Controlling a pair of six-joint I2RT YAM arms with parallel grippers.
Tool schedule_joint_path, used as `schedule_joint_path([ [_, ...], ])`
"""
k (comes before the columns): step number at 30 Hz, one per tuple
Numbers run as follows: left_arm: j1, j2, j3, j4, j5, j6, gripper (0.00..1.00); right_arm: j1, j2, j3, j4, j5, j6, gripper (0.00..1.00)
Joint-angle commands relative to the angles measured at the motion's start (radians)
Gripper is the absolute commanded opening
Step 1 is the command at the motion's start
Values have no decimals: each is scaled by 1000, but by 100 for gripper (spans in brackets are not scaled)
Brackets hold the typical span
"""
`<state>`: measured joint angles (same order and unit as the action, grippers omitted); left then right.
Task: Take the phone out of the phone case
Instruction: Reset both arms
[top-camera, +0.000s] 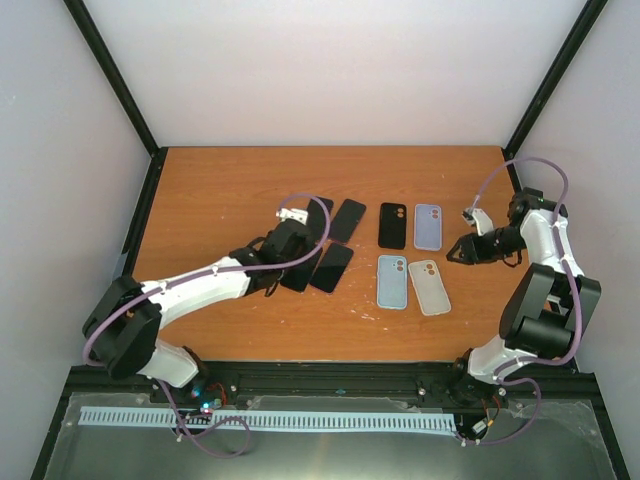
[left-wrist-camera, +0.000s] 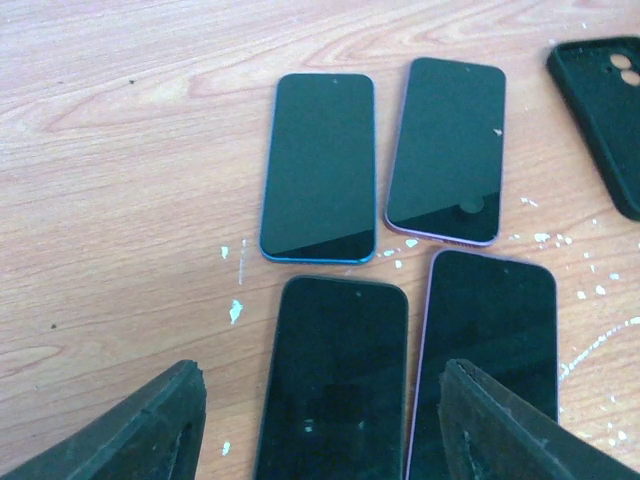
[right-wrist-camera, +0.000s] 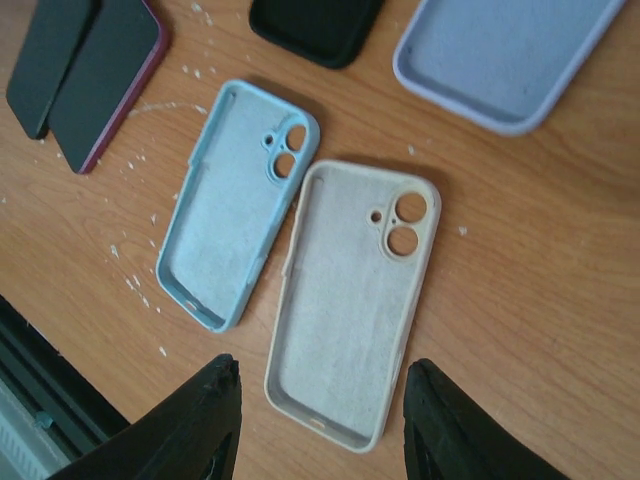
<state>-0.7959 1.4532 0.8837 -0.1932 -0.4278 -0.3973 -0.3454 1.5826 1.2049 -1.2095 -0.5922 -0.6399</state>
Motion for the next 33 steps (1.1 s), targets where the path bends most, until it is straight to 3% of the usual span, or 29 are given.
schedule_joint_path([
  [1, 68, -44, -10, 25, 99, -57, 66, 34, -70, 3, 82, -64, 17, 45],
  [5, 133, -51, -13, 21, 199, -97, 72, 114, -127, -56, 220, -74, 105, 46],
  [10, 265, -75, 23, -47, 388, -123, 81, 200, -221, -122, 522, -18, 294, 51],
  [13, 376, -106, 66, -114, 462, -109, 91, 202, -277, -116, 668, 26, 394, 67],
  [16, 473, -138, 133, -181, 453, -46, 96, 203, -318, -71, 757, 78, 450, 98],
  [20, 528, -155, 252, -242, 299, 101, 97, 202, -323, 39, 754, 41, 431, 100],
  [23, 534, -175, 295, -237, 179, 120, 99, 202, -354, 31, 833, 92, 500, 100],
  [27, 535, -221, 230, -113, 142, 156, 99, 202, -384, 19, 868, 95, 557, 100],
  [33, 535, -290, 81, 62, 222, 172, 100, 201, -399, -57, 888, 90, 630, 100],
])
